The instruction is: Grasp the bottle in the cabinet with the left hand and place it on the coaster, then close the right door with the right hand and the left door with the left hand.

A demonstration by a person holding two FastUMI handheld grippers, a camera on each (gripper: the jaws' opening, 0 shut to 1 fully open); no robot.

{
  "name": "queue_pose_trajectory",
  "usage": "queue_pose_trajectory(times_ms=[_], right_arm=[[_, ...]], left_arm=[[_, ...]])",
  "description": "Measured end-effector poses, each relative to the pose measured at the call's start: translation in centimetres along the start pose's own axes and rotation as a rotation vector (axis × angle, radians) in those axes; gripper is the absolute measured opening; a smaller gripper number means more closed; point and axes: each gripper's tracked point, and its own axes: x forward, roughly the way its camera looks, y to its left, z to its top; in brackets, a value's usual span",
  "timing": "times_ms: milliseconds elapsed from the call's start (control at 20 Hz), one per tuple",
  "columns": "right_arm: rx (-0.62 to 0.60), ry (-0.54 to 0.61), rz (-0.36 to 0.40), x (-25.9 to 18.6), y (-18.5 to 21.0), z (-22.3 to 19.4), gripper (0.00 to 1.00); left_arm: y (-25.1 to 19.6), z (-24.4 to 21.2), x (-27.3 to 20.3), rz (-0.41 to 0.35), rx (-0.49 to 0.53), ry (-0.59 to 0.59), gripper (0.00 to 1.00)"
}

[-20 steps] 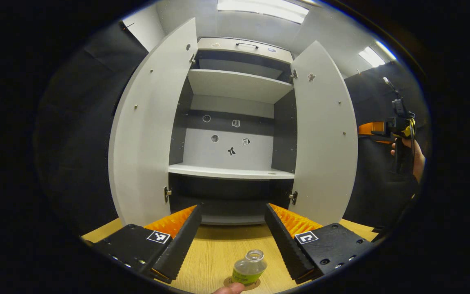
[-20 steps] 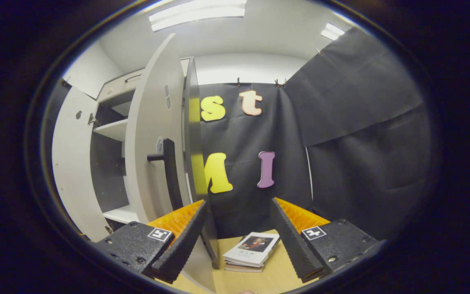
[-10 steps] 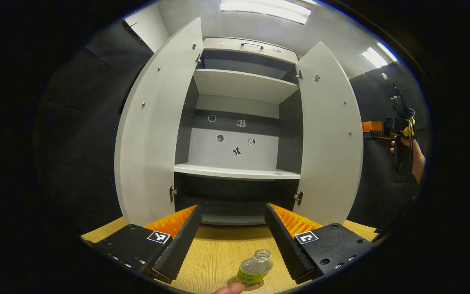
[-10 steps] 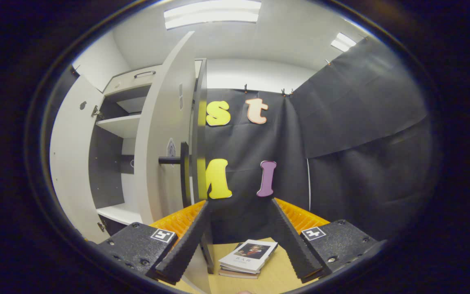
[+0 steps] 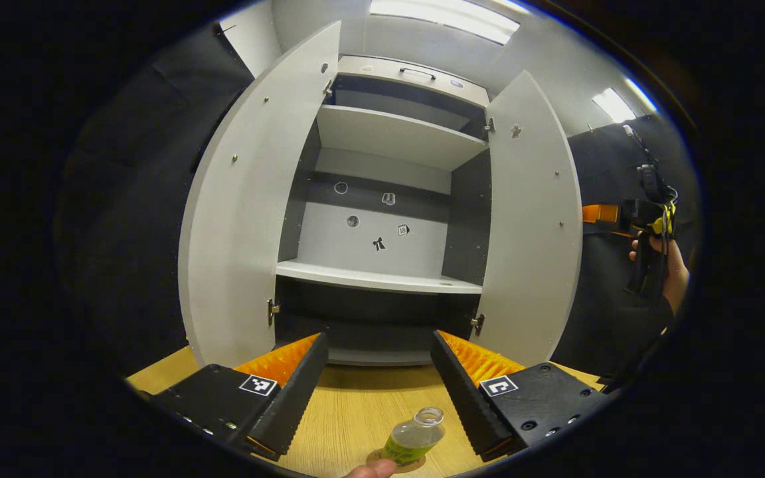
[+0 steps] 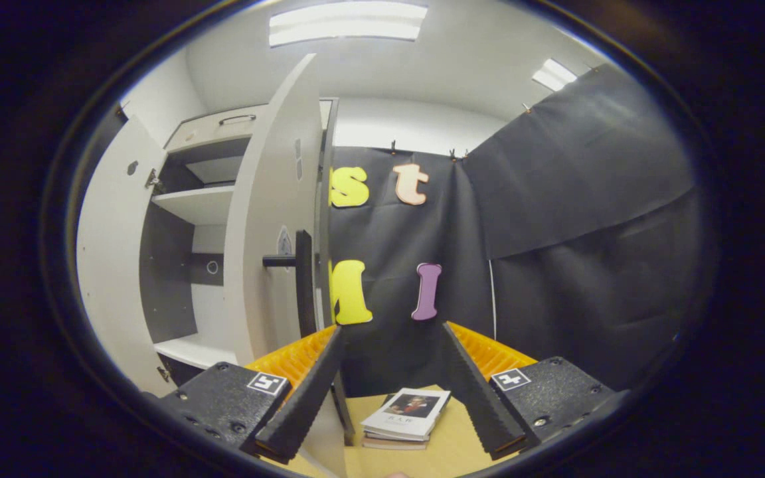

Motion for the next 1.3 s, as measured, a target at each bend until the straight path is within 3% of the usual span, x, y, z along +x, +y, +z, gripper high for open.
queue_pose_trajectory(times_ms=[100,150,300,350,400,550,600,750,800,900,1000,1100,1150,1300], right_arm=[[0.008,0.016,0.049,-0.2,2.0,-0.2,0.97],[0.016,0.025,0.077,-0.4,3.0,-0.3,0.97],[0.046,0.056,0.179,-0.1,6.8,-1.1,0.97],[0.054,0.065,0.214,0.0,8.1,-1.4,0.91],[0.053,0.069,0.246,0.6,9.3,-1.5,0.97],[0.072,0.089,0.334,1.8,12.5,-2.1,0.98],[0.082,0.098,0.346,2.2,13.1,-2.3,0.94],[0.085,0.096,0.349,2.7,14.1,-2.2,0.98],[0.083,0.091,0.354,2.6,14.2,-2.2,0.98],[0.075,0.085,0.357,2.5,14.2,-2.1,0.98],[0.067,0.083,0.355,2.2,14.1,-2.0,0.98],[0.064,0.094,0.348,1.7,13.8,-2.2,0.93],[0.057,0.100,0.340,1.1,13.3,-2.5,0.98],[0.036,0.068,0.298,-0.7,10.9,-2.9,0.98]], left_arm=[[0.5,0.1,-0.2,0.008,-0.001,-0.001,1.00],[0.9,0.1,-0.3,0.018,0.014,-0.003,0.95],[1.8,0.7,-0.8,0.032,0.048,-0.026,0.95],[2.1,0.9,-1.0,0.037,0.048,-0.032,0.95],[2.4,1.0,-1.4,0.048,0.049,-0.035,0.95],[3.8,1.0,-2.2,0.092,0.043,-0.034,0.95],[4.3,1.0,-2.4,0.105,0.040,-0.033,0.95],[5.3,0.9,-3.1,0.139,0.048,-0.025,0.95],[5.5,0.9,-3.3,0.148,0.048,-0.026,1.00],[5.7,1.0,-3.5,0.157,0.044,-0.023,0.95],[5.8,0.9,-3.4,0.155,0.045,-0.022,1.00],[5.3,0.9,-3.1,0.147,0.040,-0.022,0.90],[5.1,0.8,-2.9,0.141,0.036,-0.019,0.95],[4.6,0.6,-2.5,0.115,0.024,-0.011,0.95]])
